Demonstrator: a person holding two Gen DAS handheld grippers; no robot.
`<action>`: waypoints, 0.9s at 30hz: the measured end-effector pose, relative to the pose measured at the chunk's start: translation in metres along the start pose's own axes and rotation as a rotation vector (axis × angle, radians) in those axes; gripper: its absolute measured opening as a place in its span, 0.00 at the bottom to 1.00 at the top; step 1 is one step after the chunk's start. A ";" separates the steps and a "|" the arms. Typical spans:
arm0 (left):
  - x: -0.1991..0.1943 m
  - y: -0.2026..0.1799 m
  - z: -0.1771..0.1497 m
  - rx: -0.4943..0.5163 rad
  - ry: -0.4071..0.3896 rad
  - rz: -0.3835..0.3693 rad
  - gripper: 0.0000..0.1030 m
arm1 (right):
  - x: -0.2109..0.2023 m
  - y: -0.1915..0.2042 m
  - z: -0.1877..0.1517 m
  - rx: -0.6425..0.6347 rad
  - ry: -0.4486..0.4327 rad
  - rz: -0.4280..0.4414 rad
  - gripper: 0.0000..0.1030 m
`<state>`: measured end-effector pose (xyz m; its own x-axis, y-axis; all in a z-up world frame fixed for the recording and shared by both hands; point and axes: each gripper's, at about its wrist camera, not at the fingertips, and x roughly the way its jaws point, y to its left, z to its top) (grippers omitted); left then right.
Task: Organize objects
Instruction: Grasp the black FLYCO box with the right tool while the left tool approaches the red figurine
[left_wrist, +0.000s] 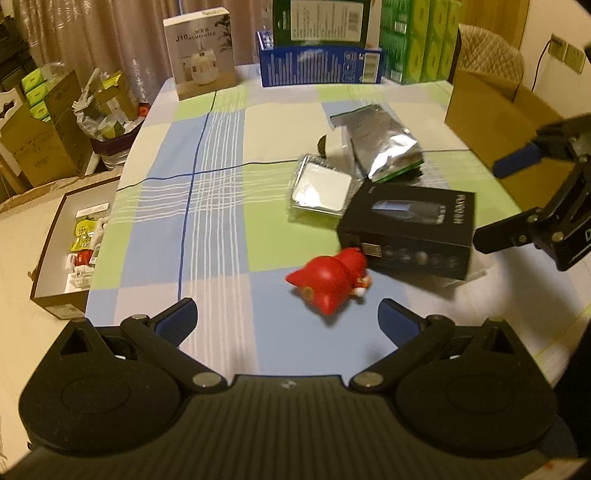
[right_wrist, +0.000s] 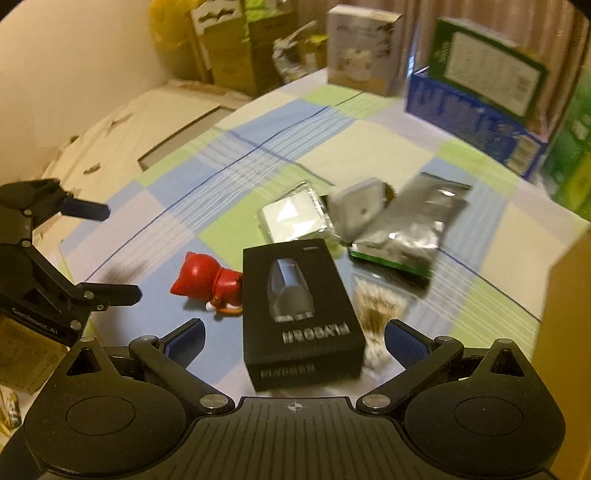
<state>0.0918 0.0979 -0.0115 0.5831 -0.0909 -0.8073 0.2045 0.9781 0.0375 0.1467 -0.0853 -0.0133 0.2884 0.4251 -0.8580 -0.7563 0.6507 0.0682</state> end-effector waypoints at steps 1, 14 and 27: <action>0.005 0.002 0.001 0.005 0.005 0.000 0.99 | 0.008 0.000 0.003 -0.012 0.012 0.001 0.98; 0.046 -0.001 0.013 0.152 0.019 -0.078 0.99 | 0.060 -0.006 0.021 -0.046 0.109 -0.004 0.75; 0.070 -0.023 0.027 0.354 0.052 -0.161 0.89 | -0.003 -0.018 -0.003 0.137 -0.087 -0.072 0.75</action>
<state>0.1493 0.0640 -0.0525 0.4821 -0.2196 -0.8481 0.5544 0.8261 0.1012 0.1577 -0.0996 -0.0136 0.3929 0.4232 -0.8164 -0.6466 0.7584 0.0820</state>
